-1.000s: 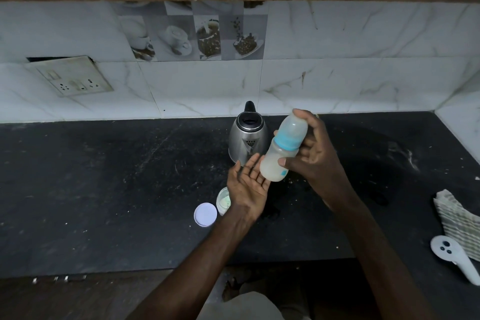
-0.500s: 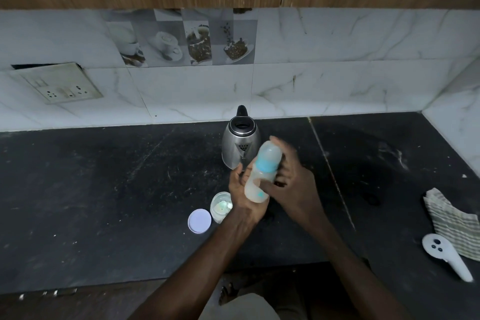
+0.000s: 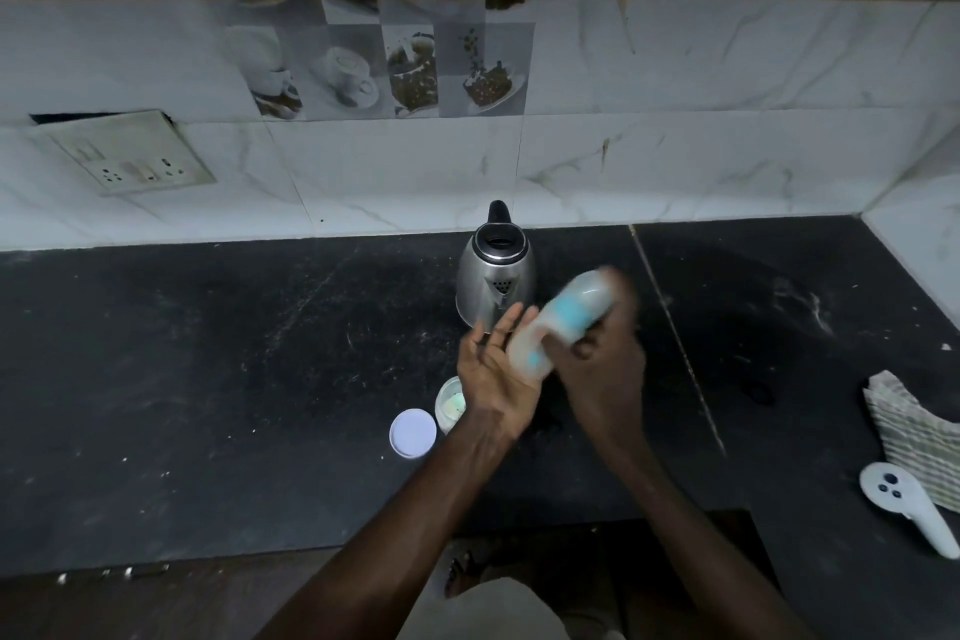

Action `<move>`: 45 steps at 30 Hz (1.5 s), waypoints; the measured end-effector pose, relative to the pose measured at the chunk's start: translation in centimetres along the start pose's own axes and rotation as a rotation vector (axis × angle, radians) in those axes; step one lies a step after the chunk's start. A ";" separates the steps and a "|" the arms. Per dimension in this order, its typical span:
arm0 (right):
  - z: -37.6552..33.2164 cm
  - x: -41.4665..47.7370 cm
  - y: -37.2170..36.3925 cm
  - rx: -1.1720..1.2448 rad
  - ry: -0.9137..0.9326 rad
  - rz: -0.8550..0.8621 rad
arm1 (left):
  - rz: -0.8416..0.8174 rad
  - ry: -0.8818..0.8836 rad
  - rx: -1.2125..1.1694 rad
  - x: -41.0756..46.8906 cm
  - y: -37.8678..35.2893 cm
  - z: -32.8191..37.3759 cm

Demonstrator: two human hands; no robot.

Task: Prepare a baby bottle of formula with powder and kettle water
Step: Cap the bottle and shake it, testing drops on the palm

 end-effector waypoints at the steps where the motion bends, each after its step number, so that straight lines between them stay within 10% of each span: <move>1: 0.6 -0.1 -1.0 -0.076 0.009 -0.095 | 0.016 0.010 0.007 -0.1 0.1 0.0; 6: 0.2 0.3 1.9 0.141 0.052 0.252 | 0.006 -0.018 0.058 0.0 0.2 1.1; 20: 3.8 1.3 -5.3 -0.093 -0.037 -0.537 | 0.093 0.028 -0.048 -0.4 2.2 1.8; 29: 1.9 1.9 -4.8 -0.171 0.051 -0.607 | -0.002 0.087 -0.047 -0.4 0.2 0.4; 37: -3.0 2.4 2.4 -0.103 0.289 -0.028 | -0.021 0.061 -0.008 0.3 -1.4 0.1; 41: 0.8 1.0 -0.6 -0.259 0.150 -0.231 | -0.063 0.078 -0.021 0.2 -2.6 -0.5; 45: 0.4 1.2 2.8 -0.029 0.158 0.099 | -0.077 0.046 -0.006 0.4 -3.2 -0.1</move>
Point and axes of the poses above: each hand's wrist, its own x-axis towards the middle knuckle, its own y-axis out of the back of the hand, z = x × y, the point moved 9 cm from there along x, towards the middle knuckle, and after that the axes turned 7 degrees about -z, right-handed, at the moved point
